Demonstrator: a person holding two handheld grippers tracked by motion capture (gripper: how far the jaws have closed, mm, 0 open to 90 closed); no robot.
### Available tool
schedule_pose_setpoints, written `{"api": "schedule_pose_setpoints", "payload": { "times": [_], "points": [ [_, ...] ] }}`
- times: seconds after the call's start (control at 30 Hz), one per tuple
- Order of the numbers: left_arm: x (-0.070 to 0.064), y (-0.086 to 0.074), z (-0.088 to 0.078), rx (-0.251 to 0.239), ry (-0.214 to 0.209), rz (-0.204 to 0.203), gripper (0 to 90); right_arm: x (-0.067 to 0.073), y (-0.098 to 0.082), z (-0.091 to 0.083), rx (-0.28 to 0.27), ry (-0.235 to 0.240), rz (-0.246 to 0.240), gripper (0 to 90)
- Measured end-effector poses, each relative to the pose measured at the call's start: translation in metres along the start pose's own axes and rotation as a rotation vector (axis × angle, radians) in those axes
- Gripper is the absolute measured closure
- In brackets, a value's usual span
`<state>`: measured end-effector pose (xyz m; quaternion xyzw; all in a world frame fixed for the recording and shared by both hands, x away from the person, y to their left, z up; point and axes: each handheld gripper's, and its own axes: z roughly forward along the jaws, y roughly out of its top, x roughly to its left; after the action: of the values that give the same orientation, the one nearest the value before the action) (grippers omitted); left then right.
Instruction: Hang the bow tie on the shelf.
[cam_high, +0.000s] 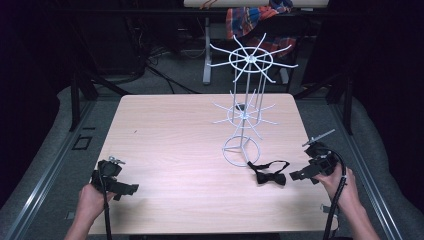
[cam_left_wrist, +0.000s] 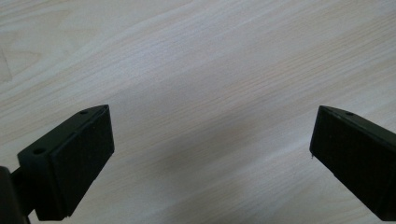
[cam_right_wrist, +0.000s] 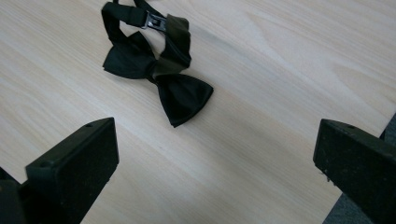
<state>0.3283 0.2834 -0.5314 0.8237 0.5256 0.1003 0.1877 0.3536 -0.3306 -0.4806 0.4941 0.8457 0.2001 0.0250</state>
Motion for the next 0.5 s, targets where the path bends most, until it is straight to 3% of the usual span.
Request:
{"api": "schedule_pose_setpoints", "payload": {
  "times": [0.23, 0.27, 0.5],
  "points": [
    [-0.001, 0.001, 0.002, 0.007, -0.006, 0.006, 0.0, 0.002, 0.009, -0.007, -0.025, 0.008, -0.025, 0.1],
    [0.000, 0.001, 0.002, 0.010, -0.006, 0.008, 0.0, 0.004, 0.011, -0.007, -0.047, 0.013, -0.027, 0.2],
    [-0.001, 0.000, 0.002, 0.008, -0.009, 0.003, 0.0, 0.015, 0.026, -0.006, -0.064, 0.019, -0.059, 1.8]
  ]
}}
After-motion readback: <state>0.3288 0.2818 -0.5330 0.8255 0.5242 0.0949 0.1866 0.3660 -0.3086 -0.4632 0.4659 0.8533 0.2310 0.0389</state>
